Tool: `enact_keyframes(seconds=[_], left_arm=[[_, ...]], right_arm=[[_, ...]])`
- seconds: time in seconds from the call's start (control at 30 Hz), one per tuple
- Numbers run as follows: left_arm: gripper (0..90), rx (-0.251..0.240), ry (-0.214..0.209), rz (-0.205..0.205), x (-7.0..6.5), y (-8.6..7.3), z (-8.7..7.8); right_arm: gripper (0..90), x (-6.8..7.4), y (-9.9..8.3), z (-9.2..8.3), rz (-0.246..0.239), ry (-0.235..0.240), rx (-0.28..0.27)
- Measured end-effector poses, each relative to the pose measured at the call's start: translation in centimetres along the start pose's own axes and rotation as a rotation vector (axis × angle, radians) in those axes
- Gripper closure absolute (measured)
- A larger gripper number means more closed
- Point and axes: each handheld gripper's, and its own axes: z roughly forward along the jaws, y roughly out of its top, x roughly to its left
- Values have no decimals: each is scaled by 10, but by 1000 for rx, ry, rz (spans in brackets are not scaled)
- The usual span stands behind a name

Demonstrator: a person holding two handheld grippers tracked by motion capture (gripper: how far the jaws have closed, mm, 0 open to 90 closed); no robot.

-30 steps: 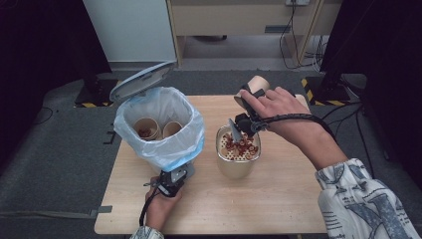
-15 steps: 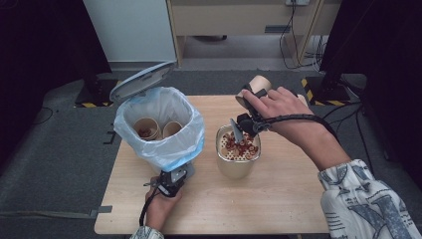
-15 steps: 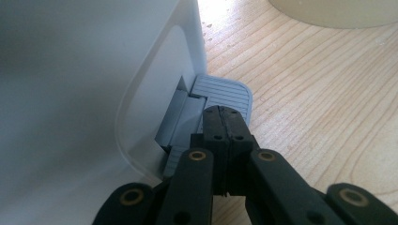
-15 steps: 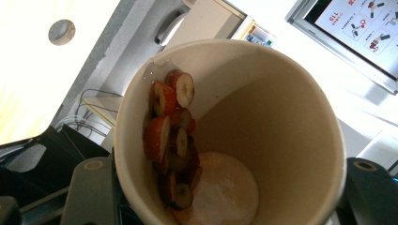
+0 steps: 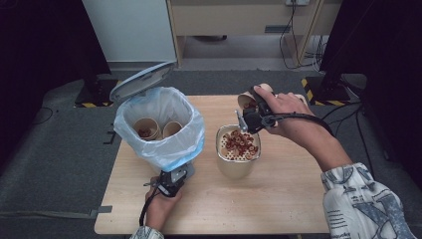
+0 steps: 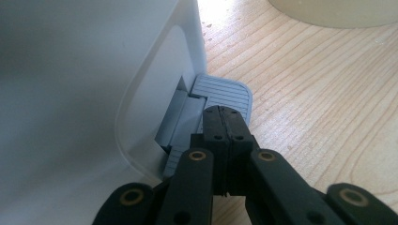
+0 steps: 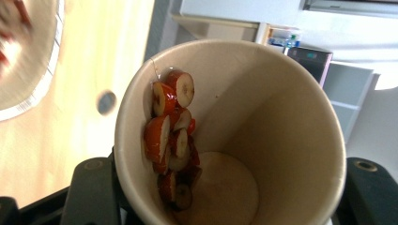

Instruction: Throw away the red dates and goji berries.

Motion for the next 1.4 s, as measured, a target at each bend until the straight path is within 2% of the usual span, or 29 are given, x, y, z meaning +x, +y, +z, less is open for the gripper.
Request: enact_keyframes(seconds=[0.07,0.1,0.13,0.23,0.47,0.57,0.8,0.87,0.9,1.0,1.03,1.1,1.17,1.2,1.4], left_arm=[[889,0,0,1,0,0,0],[888,1,1,2,0,0,0],[888,1,0,2,0,0,0],[888,1,0,6,0,0,0],[888,1,-1,5,0,0,0],[889,1,-1,5,0,0,0],[888,1,-2,-1,0,0,0],[888,0,-3,-2,0,0,0],[888,0,-3,-1,0,0,0],[888,1,-3,-1,0,0,0],[888,1,-2,0,0,0,0],[889,1,-3,0,0,0,0],[889,1,-3,0,0,0,0],[889,1,-2,0,0,0,0],[889,1,-3,0,0,0,0]], right_arm=[[353,0,-2,1,62,29,-32],[353,1,-5,2,150,64,-66],[353,1,-5,2,150,64,-66],[353,2,-12,5,264,101,-107],[351,8,-28,12,453,165,-137],[351,10,-34,16,506,184,-154],[351,11,-45,21,663,238,-202],[351,10,-49,22,722,250,-217],[351,10,-54,23,770,258,-226],[350,11,-58,24,797,266,-231],[350,11,-62,24,834,271,-236],[350,11,-65,25,853,275,-240],[349,11,-72,26,913,290,-251],[349,11,-72,26,913,290,-251],[350,13,-80,27,993,316,-274]])
